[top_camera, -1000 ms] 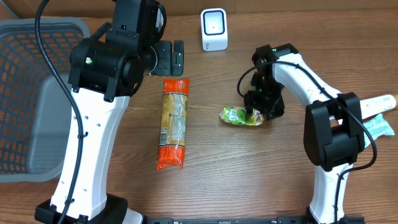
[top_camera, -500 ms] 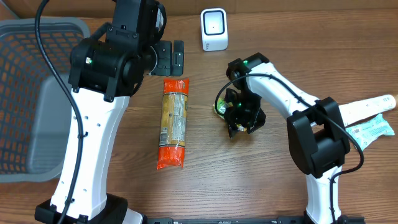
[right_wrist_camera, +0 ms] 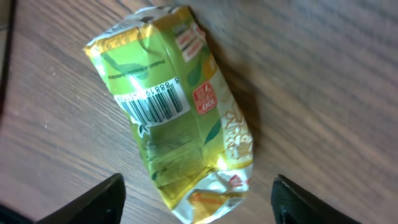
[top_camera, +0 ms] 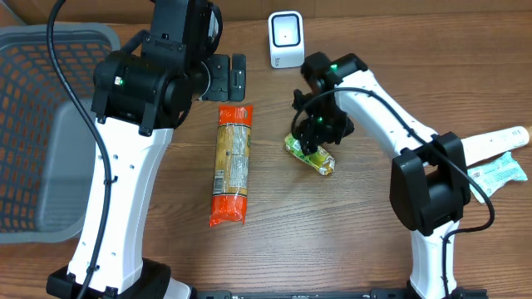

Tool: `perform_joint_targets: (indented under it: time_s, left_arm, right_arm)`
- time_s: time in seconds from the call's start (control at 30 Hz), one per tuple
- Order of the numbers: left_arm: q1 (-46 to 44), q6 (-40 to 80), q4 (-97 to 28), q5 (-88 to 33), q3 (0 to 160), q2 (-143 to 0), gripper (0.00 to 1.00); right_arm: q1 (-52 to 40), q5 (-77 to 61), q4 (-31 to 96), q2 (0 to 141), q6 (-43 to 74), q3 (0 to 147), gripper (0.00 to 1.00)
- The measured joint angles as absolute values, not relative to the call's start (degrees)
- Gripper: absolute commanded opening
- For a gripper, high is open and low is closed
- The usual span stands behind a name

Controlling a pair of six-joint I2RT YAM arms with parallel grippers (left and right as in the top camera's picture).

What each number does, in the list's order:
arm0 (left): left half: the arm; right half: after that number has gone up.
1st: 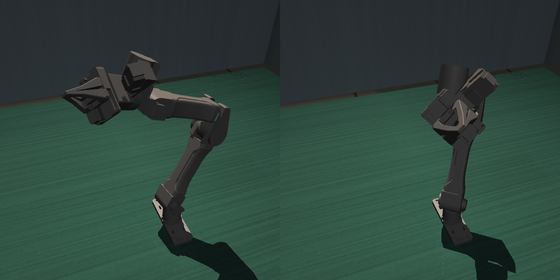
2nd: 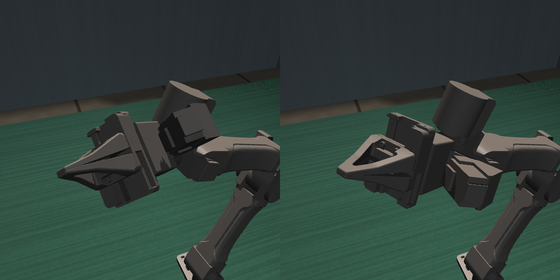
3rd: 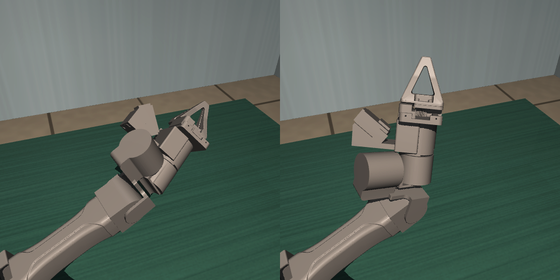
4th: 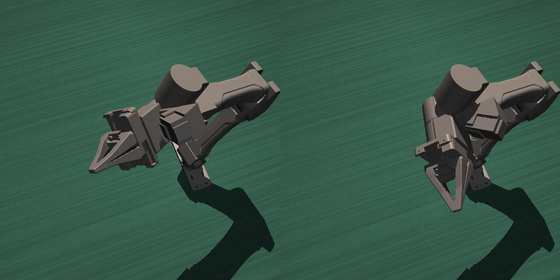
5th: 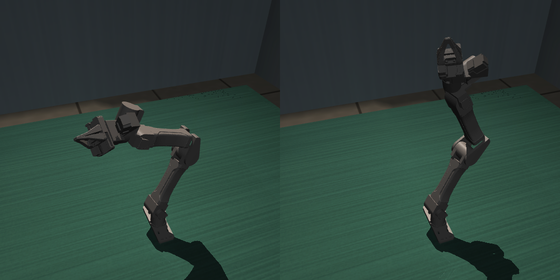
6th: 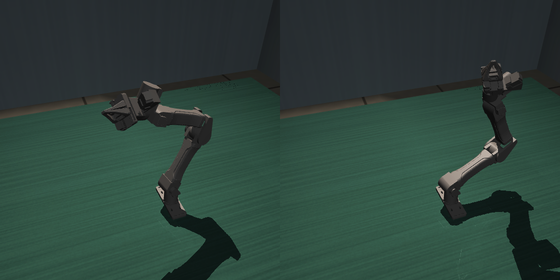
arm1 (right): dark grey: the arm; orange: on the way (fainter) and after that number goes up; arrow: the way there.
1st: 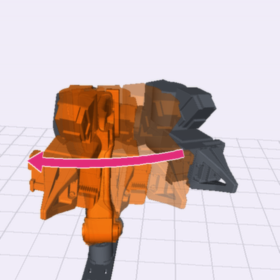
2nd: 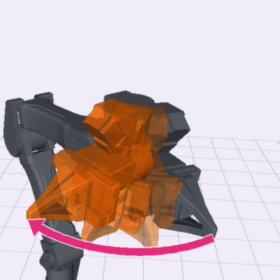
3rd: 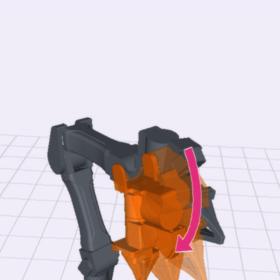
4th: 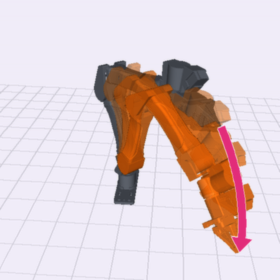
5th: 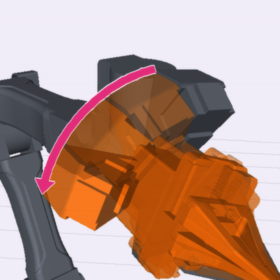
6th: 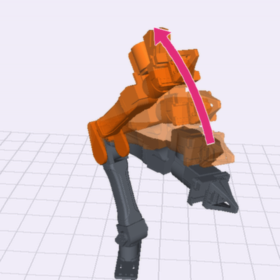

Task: Scan the item barcode

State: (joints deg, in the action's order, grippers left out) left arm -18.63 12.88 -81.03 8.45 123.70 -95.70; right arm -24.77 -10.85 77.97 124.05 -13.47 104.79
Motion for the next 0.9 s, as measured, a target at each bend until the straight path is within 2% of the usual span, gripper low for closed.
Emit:
perform_joint_targets:
  time_s: [0.13, 0.23, 0.4, 0.77, 0.9]
  left_arm:
    - [-18.63, 12.88, -81.03, 8.45, 123.70, -95.70, 1.00]
    - [-18.63, 12.88, -81.06, 8.43, 123.70, -95.70, 1.00]
    - [-18.63, 12.88, -81.03, 8.43, 123.70, -95.70, 0.99]
    - [-18.63, 12.88, -81.03, 8.45, 123.70, -95.70, 1.00]
    - [-18.63, 12.88, -81.03, 8.43, 123.70, -95.70, 0.99]
  right_arm:
    - [-21.50, -16.05, 75.66, 124.03, -20.73, 103.11, 0.84]
    - [-18.65, -20.47, 74.06, 124.05, -26.35, 99.24, 0.93]
    - [-15.38, -27.59, 69.08, 124.05, -33.17, 92.66, 0.98]
    - [-15.81, -37.36, 61.49, 122.52, -35.44, 84.27, 0.99]
    - [-15.86, -39.72, 56.31, 121.12, -32.32, 80.90, 0.94]
